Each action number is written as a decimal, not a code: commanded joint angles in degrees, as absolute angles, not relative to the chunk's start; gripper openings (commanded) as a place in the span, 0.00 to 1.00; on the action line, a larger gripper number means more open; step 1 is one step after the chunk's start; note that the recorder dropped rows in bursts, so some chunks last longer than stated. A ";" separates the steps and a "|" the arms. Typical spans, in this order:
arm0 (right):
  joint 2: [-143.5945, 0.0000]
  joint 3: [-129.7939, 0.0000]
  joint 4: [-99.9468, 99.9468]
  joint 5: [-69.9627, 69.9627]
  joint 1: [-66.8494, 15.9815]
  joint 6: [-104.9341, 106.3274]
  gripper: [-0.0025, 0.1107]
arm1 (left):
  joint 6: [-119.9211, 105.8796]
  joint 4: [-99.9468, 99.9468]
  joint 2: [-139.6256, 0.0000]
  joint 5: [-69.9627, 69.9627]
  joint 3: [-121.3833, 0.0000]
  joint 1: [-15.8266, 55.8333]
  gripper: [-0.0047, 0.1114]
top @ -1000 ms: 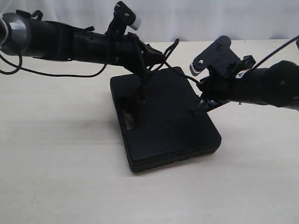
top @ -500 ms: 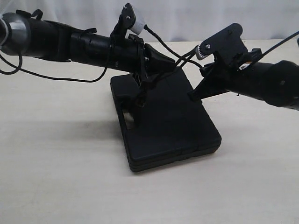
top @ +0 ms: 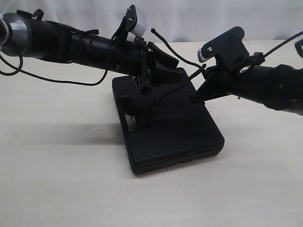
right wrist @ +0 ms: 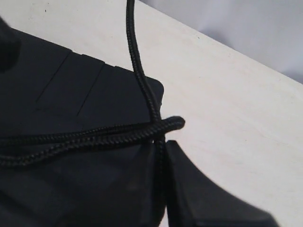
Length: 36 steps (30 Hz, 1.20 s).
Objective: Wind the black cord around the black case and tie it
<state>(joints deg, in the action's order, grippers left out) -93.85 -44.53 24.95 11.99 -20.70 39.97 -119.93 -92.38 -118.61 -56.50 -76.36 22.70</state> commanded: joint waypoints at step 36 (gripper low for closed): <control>-95.30 -44.22 19.70 16.84 -28.74 40.37 0.06 | -83.53 -99.95 -118.31 -35.30 -77.40 22.67 0.52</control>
